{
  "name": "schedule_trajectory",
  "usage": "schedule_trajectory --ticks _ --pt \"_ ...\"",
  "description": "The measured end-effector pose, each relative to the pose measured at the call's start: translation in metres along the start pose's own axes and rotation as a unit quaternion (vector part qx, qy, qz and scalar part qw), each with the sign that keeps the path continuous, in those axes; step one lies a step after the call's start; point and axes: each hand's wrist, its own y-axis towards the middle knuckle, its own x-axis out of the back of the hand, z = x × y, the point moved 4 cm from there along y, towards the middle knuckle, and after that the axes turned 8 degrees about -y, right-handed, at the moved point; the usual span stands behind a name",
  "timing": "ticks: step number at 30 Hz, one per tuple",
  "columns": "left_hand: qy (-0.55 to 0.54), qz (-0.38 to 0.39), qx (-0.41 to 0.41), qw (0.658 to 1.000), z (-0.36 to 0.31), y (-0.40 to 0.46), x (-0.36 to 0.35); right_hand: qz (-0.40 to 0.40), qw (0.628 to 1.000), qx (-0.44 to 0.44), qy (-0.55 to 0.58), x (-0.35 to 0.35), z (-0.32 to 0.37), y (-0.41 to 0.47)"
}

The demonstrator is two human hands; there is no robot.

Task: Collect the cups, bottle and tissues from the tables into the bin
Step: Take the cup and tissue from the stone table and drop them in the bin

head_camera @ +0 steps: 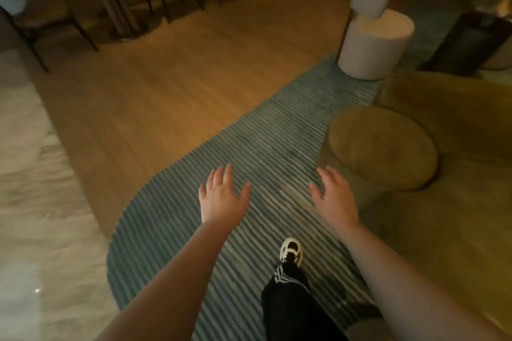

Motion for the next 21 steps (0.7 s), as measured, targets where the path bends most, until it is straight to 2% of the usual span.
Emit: schedule_trajectory --ticks 5,10,17,21 --pt "-0.012 -0.018 0.005 1.0 -0.074 0.158 -0.004 0.001 1.0 -0.002 -0.026 0.042 -0.038 0.161" --pt "-0.009 -0.027 -0.004 1.0 -0.13 0.275 -0.005 -0.005 0.999 -0.013 -0.043 0.075 -0.063 0.287" --pt "-0.008 -0.024 -0.004 1.0 -0.174 0.431 -0.025 0.018 0.999 -0.019 -0.037 0.067 -0.089 0.442" --pt "-0.016 -0.03 -0.009 0.999 -0.187 0.549 -0.041 0.013 0.999 -0.035 -0.02 0.057 -0.098 0.559"
